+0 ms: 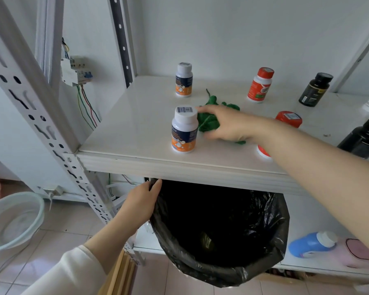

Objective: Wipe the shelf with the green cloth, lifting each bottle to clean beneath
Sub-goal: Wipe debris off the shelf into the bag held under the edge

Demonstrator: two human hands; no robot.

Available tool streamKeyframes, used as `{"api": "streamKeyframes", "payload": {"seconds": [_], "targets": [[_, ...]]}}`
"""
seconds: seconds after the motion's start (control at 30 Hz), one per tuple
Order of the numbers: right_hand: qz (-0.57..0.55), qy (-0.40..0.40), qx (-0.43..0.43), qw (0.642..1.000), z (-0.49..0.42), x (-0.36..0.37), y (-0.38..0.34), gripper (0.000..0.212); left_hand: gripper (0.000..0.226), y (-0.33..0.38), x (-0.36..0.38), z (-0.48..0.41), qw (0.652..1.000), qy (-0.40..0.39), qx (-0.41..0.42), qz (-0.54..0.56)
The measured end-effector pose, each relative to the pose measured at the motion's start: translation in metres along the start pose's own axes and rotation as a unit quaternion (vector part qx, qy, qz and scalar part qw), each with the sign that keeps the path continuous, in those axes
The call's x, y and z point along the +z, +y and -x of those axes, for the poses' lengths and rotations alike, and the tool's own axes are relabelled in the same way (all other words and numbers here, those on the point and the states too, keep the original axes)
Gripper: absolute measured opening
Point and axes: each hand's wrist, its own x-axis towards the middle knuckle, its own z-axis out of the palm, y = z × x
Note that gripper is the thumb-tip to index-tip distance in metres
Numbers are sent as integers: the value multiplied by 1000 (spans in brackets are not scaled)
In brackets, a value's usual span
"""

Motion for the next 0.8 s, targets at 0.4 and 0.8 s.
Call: {"api": "streamKeyframes", "payload": {"seconds": [0.4, 0.8], "targets": [[106, 5, 181, 978, -59, 30, 39, 62, 33, -9, 3, -3, 1000, 1, 7, -4], [106, 91, 136, 981, -15, 49, 37, 48, 45, 0, 4, 3, 1000, 5, 3, -25]]}}
